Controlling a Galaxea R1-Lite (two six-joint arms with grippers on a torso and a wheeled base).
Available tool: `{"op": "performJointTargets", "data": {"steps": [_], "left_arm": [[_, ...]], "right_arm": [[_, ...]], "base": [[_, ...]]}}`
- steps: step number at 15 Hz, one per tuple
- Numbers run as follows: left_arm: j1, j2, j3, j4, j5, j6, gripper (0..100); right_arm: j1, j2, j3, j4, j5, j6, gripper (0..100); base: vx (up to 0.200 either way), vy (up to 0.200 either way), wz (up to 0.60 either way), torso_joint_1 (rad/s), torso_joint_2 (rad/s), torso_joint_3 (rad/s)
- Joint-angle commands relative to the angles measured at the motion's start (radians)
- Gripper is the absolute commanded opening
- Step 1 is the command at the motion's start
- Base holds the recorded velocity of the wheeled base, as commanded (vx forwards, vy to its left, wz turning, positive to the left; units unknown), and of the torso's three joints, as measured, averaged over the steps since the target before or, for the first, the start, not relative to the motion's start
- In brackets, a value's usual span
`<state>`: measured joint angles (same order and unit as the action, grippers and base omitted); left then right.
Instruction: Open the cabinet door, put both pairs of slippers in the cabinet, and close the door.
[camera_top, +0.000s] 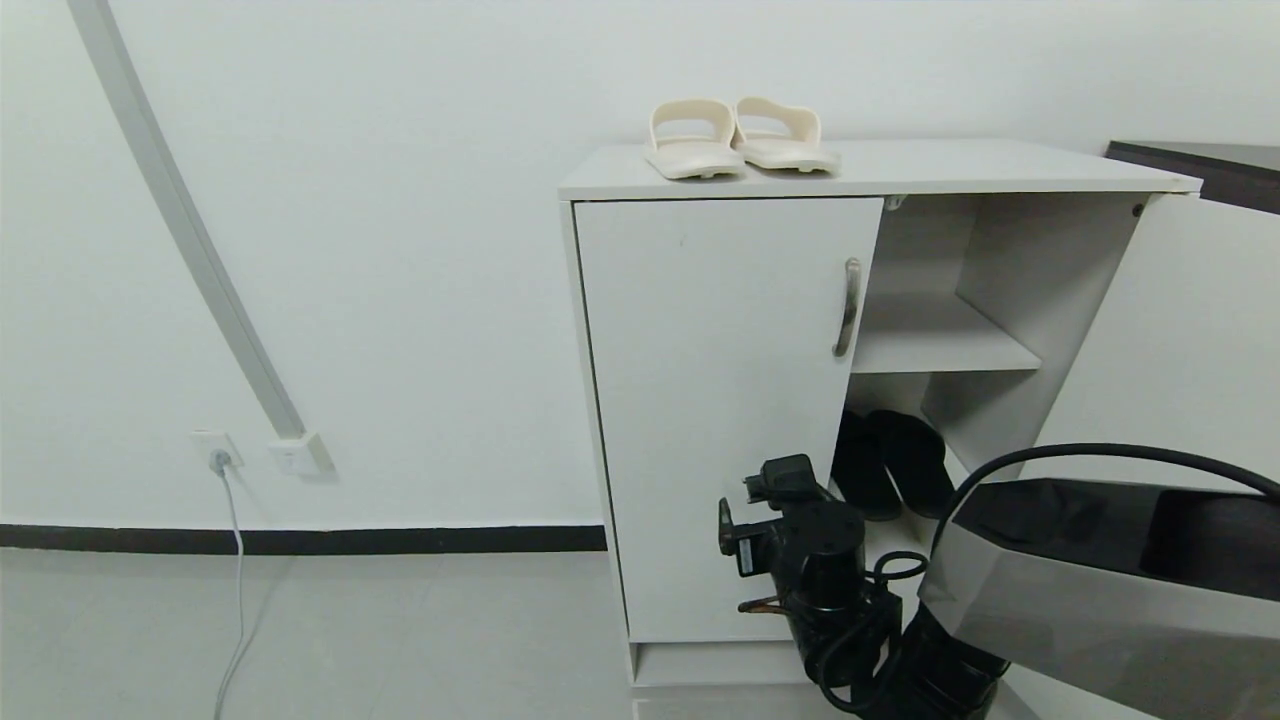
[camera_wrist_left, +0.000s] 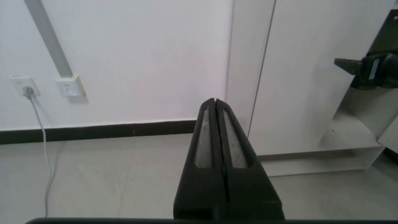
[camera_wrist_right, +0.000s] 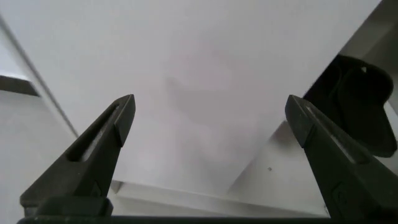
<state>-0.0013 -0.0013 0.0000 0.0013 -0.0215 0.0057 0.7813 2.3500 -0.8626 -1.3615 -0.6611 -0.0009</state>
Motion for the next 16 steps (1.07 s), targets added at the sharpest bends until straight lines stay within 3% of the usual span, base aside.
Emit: {"op": "performJointTargets", "data": {"steps": [1, 12, 16], "left_arm": [[0.0, 0.001, 0.0, 0.0, 0.0, 0.0, 0], [0.0, 0.001, 0.0, 0.0, 0.0, 0.0, 0], [0.0, 0.001, 0.0, 0.0, 0.0, 0.0, 0]], "right_arm": [[-0.007, -0.006, 0.004, -0.001, 0.0, -0.004, 100], [-0.008, -0.012, 0.019, -0.028, 0.003, -0.031, 100], [-0.008, -0.011, 0.019, -0.033, 0.003, -0.042, 100]], "base": [[0.0, 0.0, 0.0, 0.0, 0.0, 0.0], [0.0, 0.0, 0.0, 0.0, 0.0, 0.0], [0.0, 0.0, 0.0, 0.029, -0.31, -0.275]]}}
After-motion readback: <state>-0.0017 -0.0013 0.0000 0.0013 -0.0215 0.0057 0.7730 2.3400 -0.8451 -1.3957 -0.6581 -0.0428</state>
